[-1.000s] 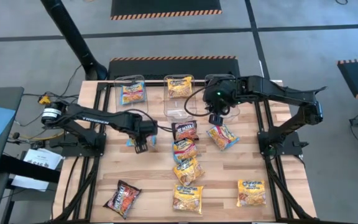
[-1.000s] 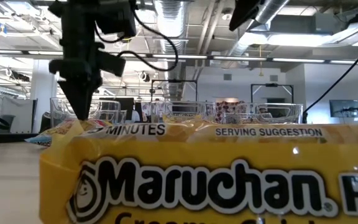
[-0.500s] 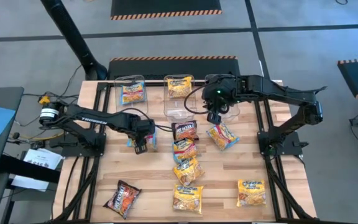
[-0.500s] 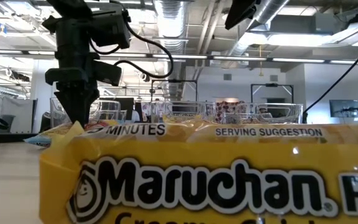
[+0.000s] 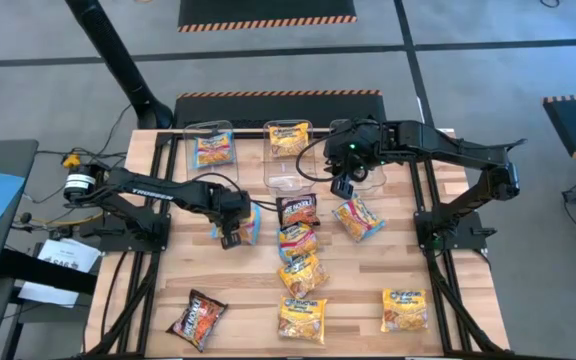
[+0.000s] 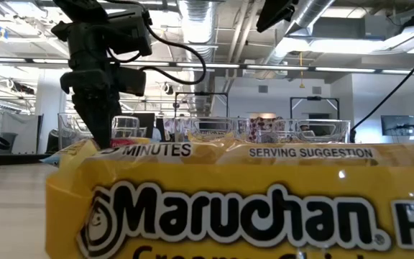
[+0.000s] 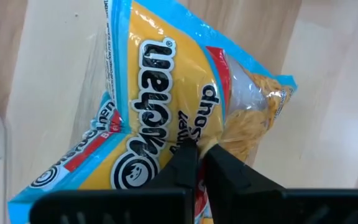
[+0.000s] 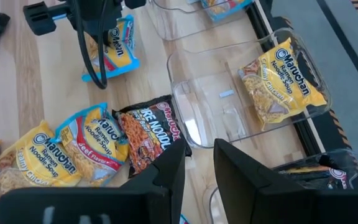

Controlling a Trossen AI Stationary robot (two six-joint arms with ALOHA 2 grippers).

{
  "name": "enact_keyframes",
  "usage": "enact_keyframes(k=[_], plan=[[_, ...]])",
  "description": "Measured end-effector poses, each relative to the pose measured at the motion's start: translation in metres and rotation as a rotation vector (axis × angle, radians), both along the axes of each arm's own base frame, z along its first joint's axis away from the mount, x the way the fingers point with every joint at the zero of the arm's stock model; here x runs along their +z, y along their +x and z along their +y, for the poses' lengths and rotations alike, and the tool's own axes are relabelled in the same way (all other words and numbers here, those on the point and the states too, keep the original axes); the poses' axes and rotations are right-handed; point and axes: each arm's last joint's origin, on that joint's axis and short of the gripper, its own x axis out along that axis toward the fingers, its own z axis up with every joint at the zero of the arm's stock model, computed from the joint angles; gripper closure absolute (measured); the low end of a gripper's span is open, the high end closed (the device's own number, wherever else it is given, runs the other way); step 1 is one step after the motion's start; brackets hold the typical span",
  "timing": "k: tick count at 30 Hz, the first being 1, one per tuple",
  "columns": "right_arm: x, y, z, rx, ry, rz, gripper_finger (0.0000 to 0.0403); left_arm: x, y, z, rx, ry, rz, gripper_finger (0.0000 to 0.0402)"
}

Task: Sort Maruchan noodles
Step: Put the blue noodle pack into the left transparent bin

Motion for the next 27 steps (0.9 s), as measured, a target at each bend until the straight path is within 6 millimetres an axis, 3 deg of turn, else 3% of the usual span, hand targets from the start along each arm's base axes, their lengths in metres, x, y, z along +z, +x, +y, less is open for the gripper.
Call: enact_keyframes(k=[5, 16, 22, 27], plan=[[0.000, 0.000, 0.000, 0.001, 0.000, 0.002, 0.0292, 0.010, 0.000, -0.001, -0.004, -0.007, -0.028, 0.0401], [0.000, 0.000, 0.000, 0.003, -0.002, 0.005, 0.0292, 0.064, 0.003, -0.003, 0.020, 0.006, -0.223, 0.0401], [0.000, 0.000, 0.000, 0.003, -0.002, 0.004, 0.0292, 0.101, -0.007, -0.003, 0.031, 0.160, -0.260, 0.0401], [0.000, 0.000, 0.000, 0.003, -0.002, 0.004, 0.0292, 0.134, -0.019, 0.006, 0.091, 0.415, -0.253, 0.0401]])
